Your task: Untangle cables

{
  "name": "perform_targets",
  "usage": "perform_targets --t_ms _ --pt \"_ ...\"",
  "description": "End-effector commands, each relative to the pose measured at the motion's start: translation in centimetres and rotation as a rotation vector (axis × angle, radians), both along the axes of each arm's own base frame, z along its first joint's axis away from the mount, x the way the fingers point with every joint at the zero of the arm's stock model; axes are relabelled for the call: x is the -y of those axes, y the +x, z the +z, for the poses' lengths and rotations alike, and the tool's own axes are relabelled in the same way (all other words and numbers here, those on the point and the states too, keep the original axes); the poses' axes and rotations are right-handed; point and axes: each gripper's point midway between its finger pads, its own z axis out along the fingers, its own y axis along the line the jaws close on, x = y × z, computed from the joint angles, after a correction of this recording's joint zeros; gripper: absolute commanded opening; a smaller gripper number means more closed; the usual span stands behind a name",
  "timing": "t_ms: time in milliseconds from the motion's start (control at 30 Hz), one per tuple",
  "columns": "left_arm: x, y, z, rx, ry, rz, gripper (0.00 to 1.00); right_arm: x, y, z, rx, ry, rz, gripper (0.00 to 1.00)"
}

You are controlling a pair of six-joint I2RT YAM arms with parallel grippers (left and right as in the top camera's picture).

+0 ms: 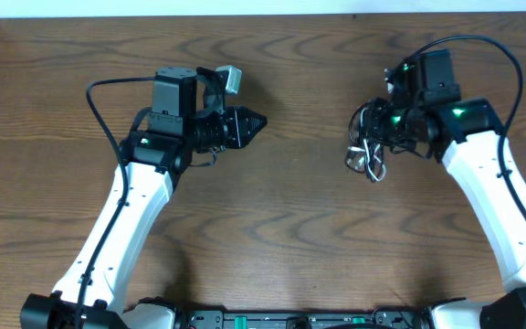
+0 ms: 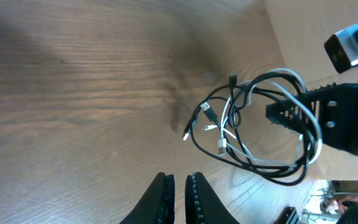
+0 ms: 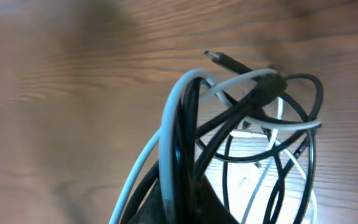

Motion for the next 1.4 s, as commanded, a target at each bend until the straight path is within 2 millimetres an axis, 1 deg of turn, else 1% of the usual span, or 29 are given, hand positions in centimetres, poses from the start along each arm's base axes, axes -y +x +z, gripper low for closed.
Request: perform_targets --t_ms 0,33,67,100,167,233,333,400,433,467,500,567,600,667,800,867,900,933,967,1067,1233,1300,1367 --pt "0.0 0.0 0.7 0.036 0.001 -0.009 0.13 0.3 0.4 -0.9 0.049 -0.182 0.047 0.32" --pt "-0.1 0.1 0.7 0.038 0.006 -0.003 0.13 -0.4 0.1 -1.1 0.052 -0.189 0.080 0.51" --pt "-0.2 0.1 0.7 0.039 0.010 0.000 0.13 -1.0 -0.1 -1.2 0.051 -0.192 0.103 0.63" --pt "-0.2 0.2 0.6 0.039 0.012 0.002 0.13 -1.4 -0.2 -1.2 0.053 -0.193 0.116 0.68" --pt "-0.2 0.2 0.6 0.037 0.013 0.004 0.13 -2.5 -0.7 -1.1 0.045 -0.155 0.148 0.73" --pt "-0.2 0.2 0.5 0.037 0.015 0.005 0.13 -3.4 -1.2 -0.9 0.022 -0.088 0.154 0.74" --pt "-0.2 0.2 0.5 0.037 0.015 0.005 0.17 -2.4 -1.1 -1.0 -0.018 -0.051 0.084 0.76" --pt "-0.2 0.2 0.4 0.035 0.017 0.002 0.30 -0.8 -0.6 -1.1 -0.031 -0.052 0.036 0.77" --pt "-0.2 0.4 0.0 0.029 0.021 -0.001 0.47 0.6 -0.3 -1.2 -0.040 -0.053 -0.002 0.77" --pt "0.0 0.4 -0.3 0.026 0.027 -0.008 0.56 1.6 0.0 -1.2 -0.045 -0.054 -0.028 0.78" --pt "0.2 0.4 -0.7 0.028 0.036 -0.023 0.60 2.5 0.2 -1.3 -0.049 -0.055 -0.052 0.78" --pt "1.2 0.3 -1.9 0.030 0.057 -0.071 0.64 4.5 0.5 -1.4 -0.058 -0.056 -0.106 0.80" --pt "2.7 0.2 -3.3 0.031 0.073 -0.125 0.64 5.9 0.8 -1.4 -0.052 -0.066 -0.121 0.80" --pt "4.5 0.0 -4.7 0.059 0.097 -0.202 0.64 7.1 1.0 -1.4 -0.048 -0.083 -0.138 0.80" --pt "8.4 -0.1 -8.0 0.136 0.130 -0.346 0.64 8.2 0.9 -1.7 -0.056 -0.104 -0.154 0.80" --pt "9.7 0.4 -9.6 0.157 0.147 -0.368 0.64 8.4 0.7 -1.8 -0.064 -0.115 -0.156 0.80" --pt "10.0 0.7 -10.5 0.163 0.166 -0.363 0.64 8.3 0.6 -1.8 -0.069 -0.116 -0.154 0.80" --pt "10.4 1.5 -12.2 0.173 0.210 -0.344 0.64 8.4 0.3 -2.0 -0.079 -0.118 -0.153 0.80" --pt "10.5 1.9 -13.2 0.179 0.241 -0.329 0.64 8.3 0.2 -2.1 -0.082 -0.120 -0.148 0.81" --pt "11.0 2.6 -15.5 0.199 0.304 -0.322 0.63 8.3 -0.1 -2.5 -0.096 -0.121 -0.147 0.81" --pt "12.5 1.8 -18.3 0.236 0.352 -0.402 0.58 8.3 -0.5 -3.2 -0.115 -0.123 -0.146 0.80" --pt "12.3 2.1 -19.3 0.241 0.403 -0.379 0.57 8.3 -0.7 -3.4 -0.122 -0.124 -0.146 0.80" --pt "11.6 2.8 -20.4 0.249 0.483 -0.334 0.55 8.4 -0.9 -3.8 -0.131 -0.126 -0.145 0.80"
